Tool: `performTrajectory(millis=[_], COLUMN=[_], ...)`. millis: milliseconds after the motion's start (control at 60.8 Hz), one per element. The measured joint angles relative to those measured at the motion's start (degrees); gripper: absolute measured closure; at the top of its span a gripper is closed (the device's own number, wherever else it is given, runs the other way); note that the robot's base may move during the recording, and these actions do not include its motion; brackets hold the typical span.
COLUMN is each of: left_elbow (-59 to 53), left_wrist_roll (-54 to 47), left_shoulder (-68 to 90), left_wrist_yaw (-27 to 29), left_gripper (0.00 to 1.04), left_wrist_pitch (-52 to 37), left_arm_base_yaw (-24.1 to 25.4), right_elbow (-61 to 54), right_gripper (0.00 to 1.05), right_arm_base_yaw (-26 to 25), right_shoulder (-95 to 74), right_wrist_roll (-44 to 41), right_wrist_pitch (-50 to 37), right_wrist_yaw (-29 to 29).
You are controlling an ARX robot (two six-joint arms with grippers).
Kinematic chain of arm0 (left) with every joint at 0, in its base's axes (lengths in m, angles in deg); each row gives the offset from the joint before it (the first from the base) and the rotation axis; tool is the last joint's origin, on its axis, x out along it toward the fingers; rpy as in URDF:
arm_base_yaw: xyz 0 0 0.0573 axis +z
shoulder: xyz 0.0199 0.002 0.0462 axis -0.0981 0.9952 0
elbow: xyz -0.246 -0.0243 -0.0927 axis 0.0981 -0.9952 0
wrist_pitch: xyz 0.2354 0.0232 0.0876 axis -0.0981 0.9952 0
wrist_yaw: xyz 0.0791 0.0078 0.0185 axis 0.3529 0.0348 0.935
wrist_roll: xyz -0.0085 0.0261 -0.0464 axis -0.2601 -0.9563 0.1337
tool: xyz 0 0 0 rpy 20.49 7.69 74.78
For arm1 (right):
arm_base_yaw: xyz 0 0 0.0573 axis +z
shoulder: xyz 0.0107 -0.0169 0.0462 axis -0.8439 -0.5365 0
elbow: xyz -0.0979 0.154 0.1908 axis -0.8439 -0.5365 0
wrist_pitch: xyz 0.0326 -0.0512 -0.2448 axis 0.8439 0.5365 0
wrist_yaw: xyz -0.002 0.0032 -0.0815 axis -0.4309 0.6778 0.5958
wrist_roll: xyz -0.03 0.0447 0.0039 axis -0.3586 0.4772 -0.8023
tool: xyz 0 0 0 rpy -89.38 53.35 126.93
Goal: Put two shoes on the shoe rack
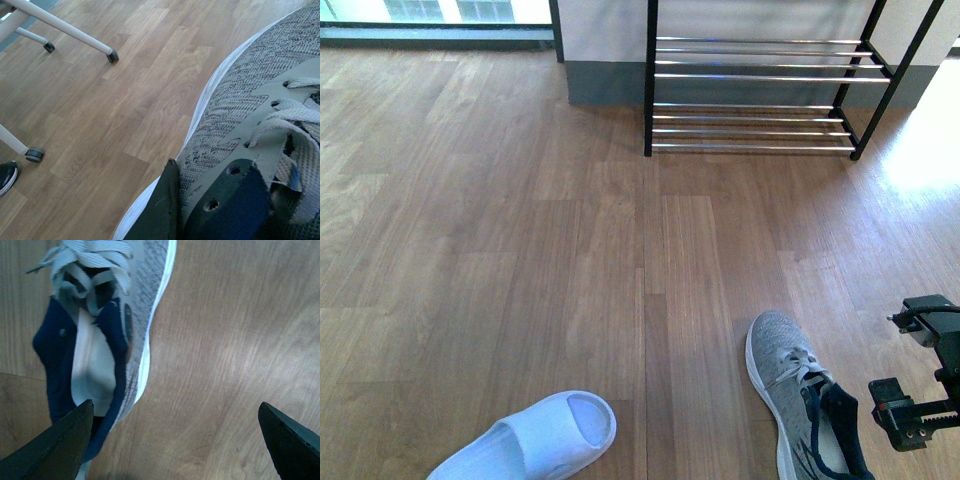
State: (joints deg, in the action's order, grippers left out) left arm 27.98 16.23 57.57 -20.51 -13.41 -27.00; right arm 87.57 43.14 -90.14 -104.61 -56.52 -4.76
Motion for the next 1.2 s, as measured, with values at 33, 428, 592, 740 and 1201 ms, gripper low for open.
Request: performTrajectory(millis=[33,428,592,740,1201], left_elbow=[0.0,0.0,0.0,0.0,0.0], left_wrist_roll=[0.0,0.0,0.0,0.0,0.0], left_shoulder=[0.0,0.0,0.0,0.0,0.0], left_wrist_yaw=[0.0,0.0,0.0,0.0,0.0], left_gripper=[1.03,1.03,1.03,1.03,1.03], left_wrist_pitch=[0.0,0.0,0.0,0.0,0.0], left_arm_base_yaw=[0.0,0.0,0.0,0.0,0.0], right_elbow=[0.0,2.1,3.89,5.92,9.2], right_gripper=[0.09,0.09,0.09,0.09,0.54], right_arm_base_yaw=[0.28,1.9,2.73,3.04,5.35], right_shoulder=[0.0,-2.62,-5.68,-9.68,-14.99], right_wrist_roll=[0.17,7.43,8.83,9.68,14.97], right_wrist_pitch=[0.02,0.28,-0.22,-2.34,-9.6], right_wrist_yaw=[-0.37,-2.58,-1.86,-2.38,-6.08])
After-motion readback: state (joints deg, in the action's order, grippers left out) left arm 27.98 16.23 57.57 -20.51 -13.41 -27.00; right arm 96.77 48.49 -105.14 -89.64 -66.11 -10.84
